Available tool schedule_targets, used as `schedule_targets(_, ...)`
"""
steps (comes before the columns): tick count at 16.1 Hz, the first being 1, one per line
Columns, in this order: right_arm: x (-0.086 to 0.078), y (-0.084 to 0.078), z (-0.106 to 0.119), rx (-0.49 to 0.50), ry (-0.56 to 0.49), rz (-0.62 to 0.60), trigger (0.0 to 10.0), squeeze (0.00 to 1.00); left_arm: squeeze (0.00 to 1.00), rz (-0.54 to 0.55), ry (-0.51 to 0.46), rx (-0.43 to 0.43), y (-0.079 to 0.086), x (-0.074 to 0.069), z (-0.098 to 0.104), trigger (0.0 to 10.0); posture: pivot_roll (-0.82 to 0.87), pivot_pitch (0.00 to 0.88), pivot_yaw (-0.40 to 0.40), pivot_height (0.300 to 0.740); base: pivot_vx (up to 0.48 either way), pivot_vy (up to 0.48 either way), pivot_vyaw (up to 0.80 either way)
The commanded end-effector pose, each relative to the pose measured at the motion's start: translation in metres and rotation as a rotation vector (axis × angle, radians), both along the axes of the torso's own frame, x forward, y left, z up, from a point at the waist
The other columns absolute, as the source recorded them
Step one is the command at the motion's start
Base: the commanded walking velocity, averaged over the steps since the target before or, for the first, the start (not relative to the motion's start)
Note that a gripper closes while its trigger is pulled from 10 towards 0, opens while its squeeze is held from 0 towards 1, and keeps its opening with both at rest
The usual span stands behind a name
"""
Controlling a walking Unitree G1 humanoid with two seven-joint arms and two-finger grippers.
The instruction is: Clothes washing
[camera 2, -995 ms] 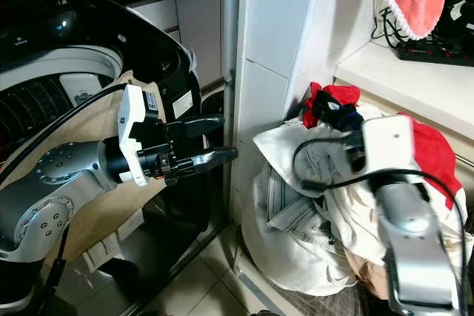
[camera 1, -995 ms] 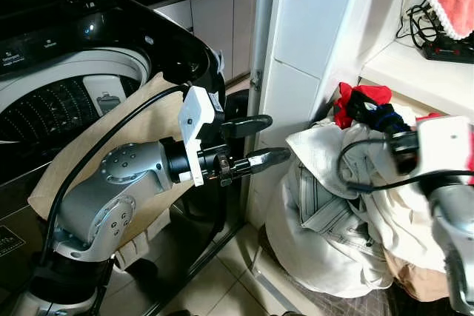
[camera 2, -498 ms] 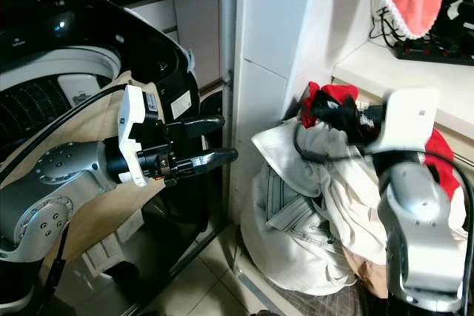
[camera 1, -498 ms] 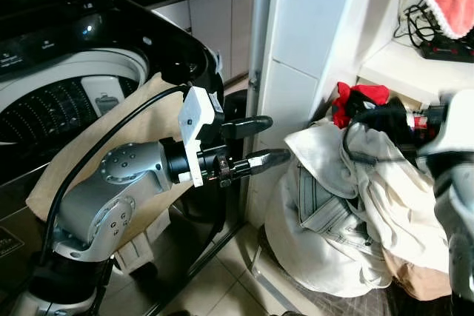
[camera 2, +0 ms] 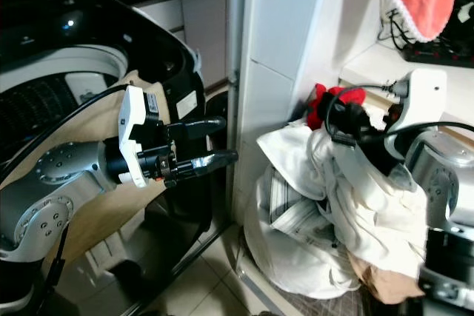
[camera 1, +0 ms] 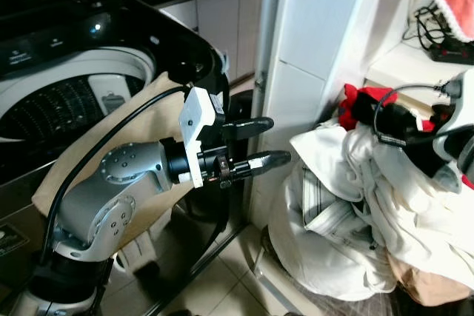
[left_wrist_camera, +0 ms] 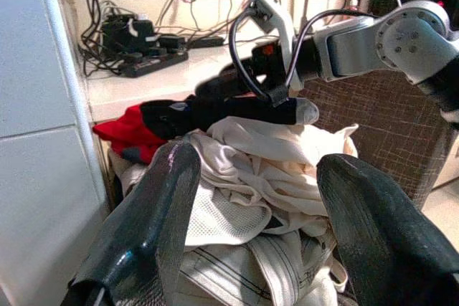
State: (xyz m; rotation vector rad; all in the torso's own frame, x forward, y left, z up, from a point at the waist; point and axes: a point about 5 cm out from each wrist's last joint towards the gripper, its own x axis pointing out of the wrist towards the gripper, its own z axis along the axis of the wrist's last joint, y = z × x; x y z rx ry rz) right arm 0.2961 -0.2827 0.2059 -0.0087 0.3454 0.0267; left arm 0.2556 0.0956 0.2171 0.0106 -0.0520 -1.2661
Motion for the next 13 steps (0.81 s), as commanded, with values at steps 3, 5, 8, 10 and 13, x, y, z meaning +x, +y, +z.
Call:
schedule_targets(3, 0.001, 0.003, -0.003, 0.058, 0.107, 0.169, 10.0, 0.0, 0.0, -0.006, -0.014, 0.026, -0.001, -0.001, 0.002, 10.0, -0.06, 0.0, -0.004, 0.74, 0.0, 0.0, 0.0)
schedule_targets(5, 0.003, 0.001, -0.006, 0.06, 0.102, 0.167, 10.0, 0.0, 0.0, -0.005, -0.016, 0.025, -0.001, 0.0, 0.003, 10.0, -0.06, 0.0, -0.005, 0.74, 0.0, 0.0, 0.0)
schedule_targets(8, 0.007, -0.003, -0.004, 0.067, 0.061, 0.167, 2.9, 0.0, 0.0, -0.005, -0.019, 0.023, -0.001, 0.001, 0.003, 10.0, -0.06, 0.0, -0.003, 0.74, 0.0, 0.0, 0.0)
schedule_targets(10, 0.01, -0.003, -0.004, 0.074, 0.027, 0.175, 0.0, 0.0, 0.0, -0.005, -0.019, 0.023, -0.001, 0.002, 0.004, 10.0, -0.06, 0.0, -0.003, 0.74, 0.0, 0.0, 0.0)
schedule_targets(13, 0.012, -0.003, -0.004, 0.073, 0.012, 0.192, 0.0, 0.0, 0.0, -0.003, -0.02, 0.024, -0.001, 0.002, 0.004, 10.0, -0.06, 0.0, -0.003, 0.74, 0.0, 0.0, 0.0)
